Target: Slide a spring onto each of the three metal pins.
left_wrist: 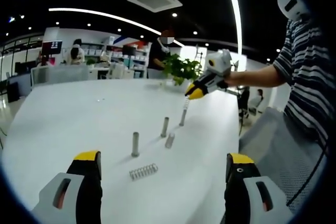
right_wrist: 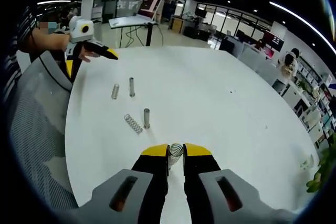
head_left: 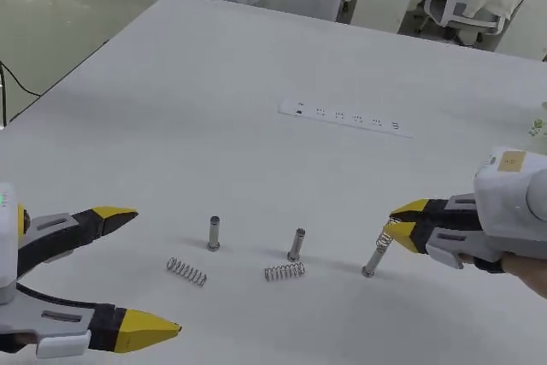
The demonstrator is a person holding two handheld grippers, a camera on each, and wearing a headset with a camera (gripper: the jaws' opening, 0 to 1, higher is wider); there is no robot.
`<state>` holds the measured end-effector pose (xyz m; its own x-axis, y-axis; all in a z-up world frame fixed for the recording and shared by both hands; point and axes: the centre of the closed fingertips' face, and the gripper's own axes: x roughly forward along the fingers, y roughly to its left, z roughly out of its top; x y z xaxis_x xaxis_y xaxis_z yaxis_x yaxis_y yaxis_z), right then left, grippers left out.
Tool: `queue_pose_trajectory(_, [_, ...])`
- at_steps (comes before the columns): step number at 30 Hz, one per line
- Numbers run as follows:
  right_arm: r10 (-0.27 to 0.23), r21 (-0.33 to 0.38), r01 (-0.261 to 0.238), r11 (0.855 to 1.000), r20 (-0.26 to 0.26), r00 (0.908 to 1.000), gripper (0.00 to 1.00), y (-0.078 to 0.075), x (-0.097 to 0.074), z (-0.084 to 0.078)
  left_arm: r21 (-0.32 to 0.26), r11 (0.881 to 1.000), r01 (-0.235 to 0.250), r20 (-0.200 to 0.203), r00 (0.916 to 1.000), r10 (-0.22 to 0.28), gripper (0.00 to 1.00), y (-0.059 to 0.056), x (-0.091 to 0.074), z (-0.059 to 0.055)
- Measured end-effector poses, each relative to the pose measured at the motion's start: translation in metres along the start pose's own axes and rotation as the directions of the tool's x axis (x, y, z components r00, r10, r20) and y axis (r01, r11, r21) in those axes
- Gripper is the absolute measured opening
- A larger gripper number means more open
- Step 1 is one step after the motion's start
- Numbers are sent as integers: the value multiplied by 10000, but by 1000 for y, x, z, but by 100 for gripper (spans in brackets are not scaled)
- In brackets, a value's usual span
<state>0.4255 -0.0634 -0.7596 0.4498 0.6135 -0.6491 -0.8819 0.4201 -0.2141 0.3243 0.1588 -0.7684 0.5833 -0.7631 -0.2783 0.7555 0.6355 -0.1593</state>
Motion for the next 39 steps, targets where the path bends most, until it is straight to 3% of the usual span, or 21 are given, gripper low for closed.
queue_pose_trajectory(11, [39, -47, -40, 10000, -193, 9998, 7, 4, 6, -11, 4, 10000, -17, -198, 9998, 17, 95, -2, 2, -3])
queue_pose_trajectory(26, [164, -125, -174, 9998, -750, 9970, 7, 11, 29, -40, -64, 9999, -94, -189, 9998, 93, 92, -3, 2, -2])
queue_pose_trajectory(39, [-11, -17, 9, 10000, -842, 9965, 8, 10, 36, -47, -91, 9998, -158, -128, 9998, 157, 91, 0, 1, 1])
